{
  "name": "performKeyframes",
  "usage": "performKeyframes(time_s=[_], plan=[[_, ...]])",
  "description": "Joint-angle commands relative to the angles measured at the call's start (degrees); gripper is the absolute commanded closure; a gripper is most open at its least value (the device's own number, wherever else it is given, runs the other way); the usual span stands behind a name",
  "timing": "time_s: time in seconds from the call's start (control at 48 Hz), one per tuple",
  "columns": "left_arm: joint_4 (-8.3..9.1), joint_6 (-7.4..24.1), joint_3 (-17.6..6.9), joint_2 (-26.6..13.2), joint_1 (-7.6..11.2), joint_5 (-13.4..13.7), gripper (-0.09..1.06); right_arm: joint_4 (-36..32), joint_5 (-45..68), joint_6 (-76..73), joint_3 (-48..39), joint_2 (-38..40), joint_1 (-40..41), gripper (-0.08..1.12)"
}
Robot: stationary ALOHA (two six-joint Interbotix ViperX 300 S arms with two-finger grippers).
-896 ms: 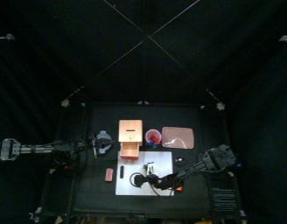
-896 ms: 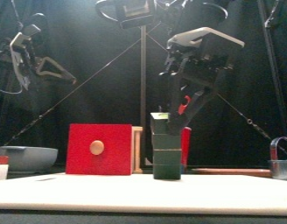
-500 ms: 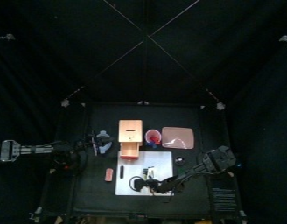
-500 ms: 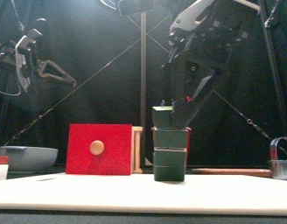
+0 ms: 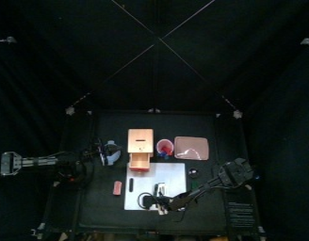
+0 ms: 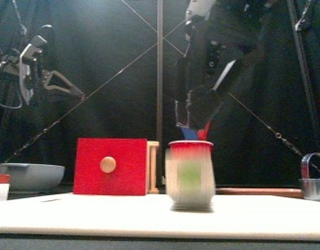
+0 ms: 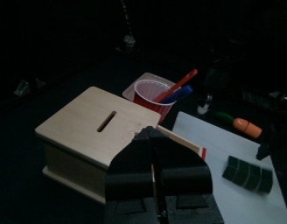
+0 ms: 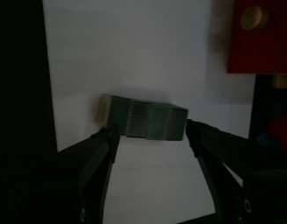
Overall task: Place sushi on board then cut the sushi with the knife then place the pieces on the plate
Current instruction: Pick knife at handle with right hand
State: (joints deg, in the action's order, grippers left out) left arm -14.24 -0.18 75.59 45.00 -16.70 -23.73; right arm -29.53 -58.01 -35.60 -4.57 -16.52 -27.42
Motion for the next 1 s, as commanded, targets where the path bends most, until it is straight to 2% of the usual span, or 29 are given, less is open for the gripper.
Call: performKeyframes(time_s=[0.021,0.188,0.333,0.458,0.604,0.708,0.771,0.833,1.0], plan=[[0.09,0.0,-0.7,-0.1,-0.18,-0.4,0.87,-0.4,-3.0,-2.2,1.3,1.1,-0.4,0.11],[0.18,0.1,-1.4,-0.1,0.18,-0.8,0.87,-2.9,-3.3,-11.1,-4.1,5.0,0.2,0.11],[0.97,0.2,-2.2,-0.1,0.26,-2.5,0.87,-2.8,-1.7,-14.7,-11.0,11.5,2.2,0.11],[1.76,0.2,-2.1,-0.2,0.26,-4.4,0.87,-0.4,5.3,-16.3,-18.0,18.8,7.4,0.11],[3.16,0.3,-1.9,-0.2,-0.35,-4.5,0.87,1.0,12.7,-15.0,-23.6,27.7,15.5,0.11],[3.78,0.4,-2.1,-0.1,-1.49,-4.6,0.87,1.3,13.4,-8.3,-25.6,35.1,20.4,0.11],[4.31,0.4,-2.5,-0.1,-2.29,-4.7,0.87,3.0,8.5,-2.5,-25.8,37.8,23.2,0.11],[4.66,0.4,-2.9,-0.2,-2.64,-5.1,0.87,5.7,4.7,2.2,-25.3,38.8,27.1,0.11],[5.10,0.4,-2.9,-0.2,-4.48,-5.6,0.87,10.8,5.1,19.9,-22.9,37.0,32.5,0.11]])
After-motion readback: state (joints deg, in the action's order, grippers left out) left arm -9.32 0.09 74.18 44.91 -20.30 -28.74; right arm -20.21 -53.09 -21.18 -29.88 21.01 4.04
